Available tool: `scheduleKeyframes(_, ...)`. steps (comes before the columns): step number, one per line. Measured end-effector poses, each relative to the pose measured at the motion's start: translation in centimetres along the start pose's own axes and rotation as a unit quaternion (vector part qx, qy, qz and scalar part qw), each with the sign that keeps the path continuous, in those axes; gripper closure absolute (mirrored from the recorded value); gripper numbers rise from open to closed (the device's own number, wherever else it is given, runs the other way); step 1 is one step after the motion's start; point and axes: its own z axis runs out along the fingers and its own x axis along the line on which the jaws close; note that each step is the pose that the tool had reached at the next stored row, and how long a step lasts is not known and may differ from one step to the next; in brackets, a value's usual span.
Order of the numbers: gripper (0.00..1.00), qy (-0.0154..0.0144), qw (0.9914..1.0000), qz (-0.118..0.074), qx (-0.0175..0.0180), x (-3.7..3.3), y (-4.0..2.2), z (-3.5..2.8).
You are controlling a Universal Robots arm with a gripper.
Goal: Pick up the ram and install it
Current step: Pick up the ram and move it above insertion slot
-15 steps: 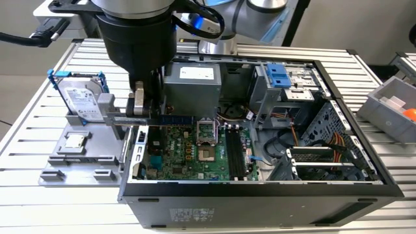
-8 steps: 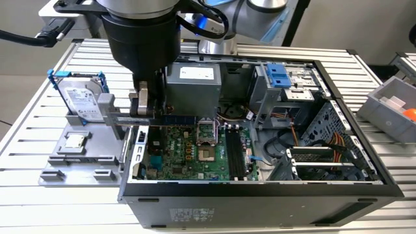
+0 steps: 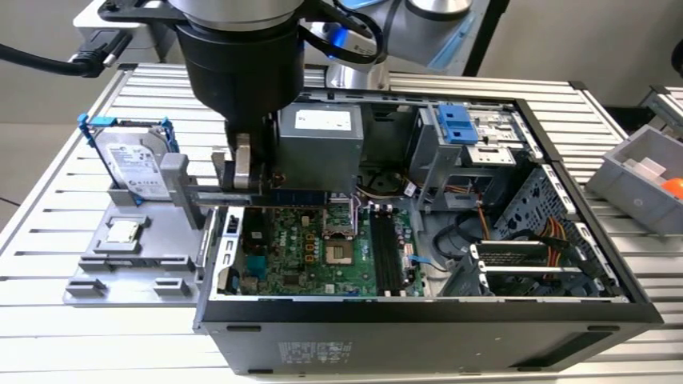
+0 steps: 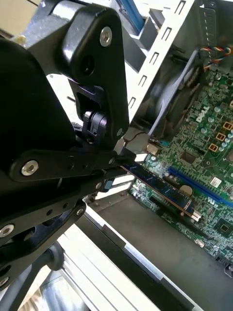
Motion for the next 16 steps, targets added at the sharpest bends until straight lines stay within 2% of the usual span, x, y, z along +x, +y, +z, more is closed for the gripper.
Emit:
scheduleKeyframes(12, 1.00, 0.0034, 0.99999, 0.000, 0.0001, -0.05, -0.80, -0.01)
scheduleKeyframes(16, 1.00, 0.0045, 0.99999, 0.000, 0.0002, -0.09, -1.47, -0.01)
